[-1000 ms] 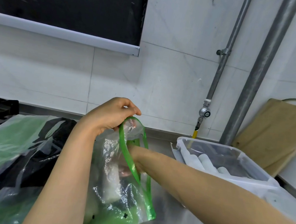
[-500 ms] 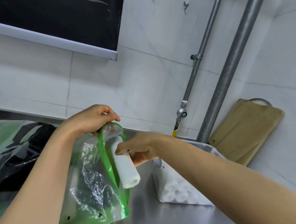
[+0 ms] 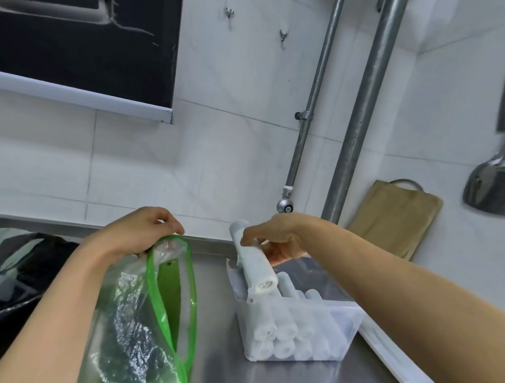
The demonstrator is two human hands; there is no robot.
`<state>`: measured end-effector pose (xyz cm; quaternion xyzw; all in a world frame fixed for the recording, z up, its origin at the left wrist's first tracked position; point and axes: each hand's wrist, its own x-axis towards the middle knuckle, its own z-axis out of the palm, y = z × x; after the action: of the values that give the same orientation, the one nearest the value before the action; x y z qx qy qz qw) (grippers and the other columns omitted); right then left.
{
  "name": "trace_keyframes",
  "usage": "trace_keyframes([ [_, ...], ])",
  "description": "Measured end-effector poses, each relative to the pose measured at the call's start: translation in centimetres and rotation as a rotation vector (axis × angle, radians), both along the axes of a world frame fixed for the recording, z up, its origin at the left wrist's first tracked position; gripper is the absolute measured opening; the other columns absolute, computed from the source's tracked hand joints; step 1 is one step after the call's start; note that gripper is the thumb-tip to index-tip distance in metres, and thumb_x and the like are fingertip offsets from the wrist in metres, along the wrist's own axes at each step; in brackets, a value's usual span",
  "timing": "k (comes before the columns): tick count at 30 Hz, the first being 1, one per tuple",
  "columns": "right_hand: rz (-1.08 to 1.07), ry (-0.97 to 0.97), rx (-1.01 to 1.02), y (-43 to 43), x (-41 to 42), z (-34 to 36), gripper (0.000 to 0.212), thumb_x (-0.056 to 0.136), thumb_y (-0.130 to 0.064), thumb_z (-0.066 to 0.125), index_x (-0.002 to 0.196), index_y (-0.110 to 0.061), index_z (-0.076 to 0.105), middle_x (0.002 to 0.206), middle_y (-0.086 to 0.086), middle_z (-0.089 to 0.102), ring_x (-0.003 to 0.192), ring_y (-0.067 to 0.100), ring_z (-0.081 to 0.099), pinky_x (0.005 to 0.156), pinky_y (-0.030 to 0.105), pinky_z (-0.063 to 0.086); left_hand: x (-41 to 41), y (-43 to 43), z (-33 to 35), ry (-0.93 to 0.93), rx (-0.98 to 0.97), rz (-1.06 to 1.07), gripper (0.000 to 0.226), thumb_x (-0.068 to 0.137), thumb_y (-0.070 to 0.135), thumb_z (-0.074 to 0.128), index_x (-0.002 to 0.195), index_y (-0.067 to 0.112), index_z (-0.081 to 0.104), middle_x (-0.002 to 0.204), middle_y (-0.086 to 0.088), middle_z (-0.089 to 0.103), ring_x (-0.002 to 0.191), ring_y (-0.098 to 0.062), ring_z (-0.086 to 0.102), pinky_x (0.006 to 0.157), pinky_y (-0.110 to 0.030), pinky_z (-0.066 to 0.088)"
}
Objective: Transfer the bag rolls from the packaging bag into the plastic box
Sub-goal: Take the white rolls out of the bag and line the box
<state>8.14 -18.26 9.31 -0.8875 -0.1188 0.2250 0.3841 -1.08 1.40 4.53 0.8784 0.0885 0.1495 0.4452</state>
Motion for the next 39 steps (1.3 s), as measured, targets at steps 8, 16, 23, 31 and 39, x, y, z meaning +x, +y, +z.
trace_keyframes([
  [8,-0.138,-0.040,-0.037,-4.0,2.8,0.2,0.026,0.090,-0.012,0.059,0.110,-0.001,0.048,0.082,0.013,0.059,0.071,0.023,0.063,0.071,0.033,0.055,0.4,-0.2,-0.2,0.011,0.017,0.003,0.021,0.095,0.019,0.048,0.102,0.007,0.063,0.076,0.001,0.062,0.051,-0.013,0.039,0.041,-0.017,0.031],
  [16,-0.243,-0.034,-0.104,-7.1,4.8,-1.2,0.043,0.089,-0.014,0.062,0.126,0.002,0.046,0.091,0.015,0.061,0.104,0.032,0.064,0.077,0.036,0.055,0.6,-0.2,-0.4,0.013,0.015,0.006,0.019,0.094,0.023,0.052,0.099,0.008,0.063,0.077,-0.002,0.063,0.045,-0.012,0.036,0.040,-0.019,0.030],
  [23,-0.279,-0.031,-0.151,-8.2,6.2,-3.1,0.045,0.088,-0.014,0.062,0.127,0.004,0.047,0.121,0.020,0.061,0.107,0.032,0.064,0.090,0.038,0.054,0.9,-0.1,-0.5,0.025,0.045,0.007,0.017,0.094,0.025,0.052,0.098,0.012,0.063,0.075,-0.001,0.065,0.040,-0.009,0.036,0.042,-0.021,0.030],
  [31,-0.270,0.004,-0.201,-8.2,7.2,-5.2,0.046,0.089,-0.012,0.061,0.130,0.005,0.048,0.124,0.019,0.059,0.108,0.031,0.064,0.091,0.038,0.054,0.9,0.0,-0.5,0.026,0.055,0.008,0.017,0.095,0.023,0.050,0.097,0.014,0.064,0.073,0.000,0.065,0.040,-0.009,0.036,0.040,-0.020,0.030],
  [39,-0.247,0.025,-0.316,-8.4,8.0,-6.5,0.043,0.087,-0.014,0.066,0.125,0.001,0.054,0.128,0.015,0.059,0.113,0.028,0.060,0.100,0.036,0.048,0.9,-0.2,-0.5,0.026,0.047,0.013,0.017,0.095,0.022,0.049,0.097,0.013,0.064,0.073,0.000,0.064,0.045,-0.011,0.038,0.042,-0.021,0.029],
])
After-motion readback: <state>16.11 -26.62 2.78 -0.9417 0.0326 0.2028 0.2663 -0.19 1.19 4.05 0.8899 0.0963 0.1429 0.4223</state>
